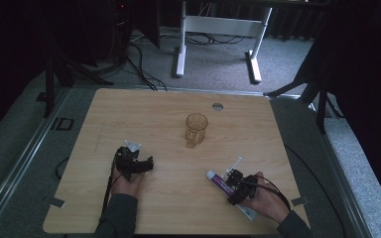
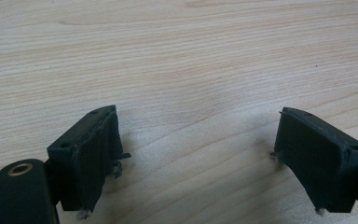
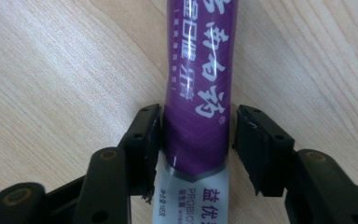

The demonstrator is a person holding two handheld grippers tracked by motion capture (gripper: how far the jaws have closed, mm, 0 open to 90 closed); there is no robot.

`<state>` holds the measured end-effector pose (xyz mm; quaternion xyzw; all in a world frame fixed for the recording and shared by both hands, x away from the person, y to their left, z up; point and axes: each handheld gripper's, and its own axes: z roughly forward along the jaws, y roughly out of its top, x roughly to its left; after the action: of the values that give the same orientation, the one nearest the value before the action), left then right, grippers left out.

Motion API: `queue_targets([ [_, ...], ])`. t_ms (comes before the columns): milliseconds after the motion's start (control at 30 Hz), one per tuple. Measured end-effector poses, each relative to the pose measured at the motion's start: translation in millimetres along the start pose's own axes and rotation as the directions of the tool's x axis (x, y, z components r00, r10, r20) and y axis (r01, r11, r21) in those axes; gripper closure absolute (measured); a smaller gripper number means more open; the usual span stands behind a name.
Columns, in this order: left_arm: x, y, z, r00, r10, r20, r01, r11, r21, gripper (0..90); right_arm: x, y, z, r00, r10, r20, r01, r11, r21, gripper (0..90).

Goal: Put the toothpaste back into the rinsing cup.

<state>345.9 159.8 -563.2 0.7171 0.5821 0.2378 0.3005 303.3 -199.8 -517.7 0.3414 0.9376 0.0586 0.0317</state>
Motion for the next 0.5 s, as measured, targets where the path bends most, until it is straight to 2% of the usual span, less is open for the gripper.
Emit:
queue_targets([
  [500, 0.0, 0.0, 0.0, 1.0000, 0.000, 0.000, 0.000, 1.0000, 0.000, 14.0, 1.5, 5.8, 0.8, 1.0000, 0.000, -0.003, 0.000, 1.000, 0.018, 58.5],
])
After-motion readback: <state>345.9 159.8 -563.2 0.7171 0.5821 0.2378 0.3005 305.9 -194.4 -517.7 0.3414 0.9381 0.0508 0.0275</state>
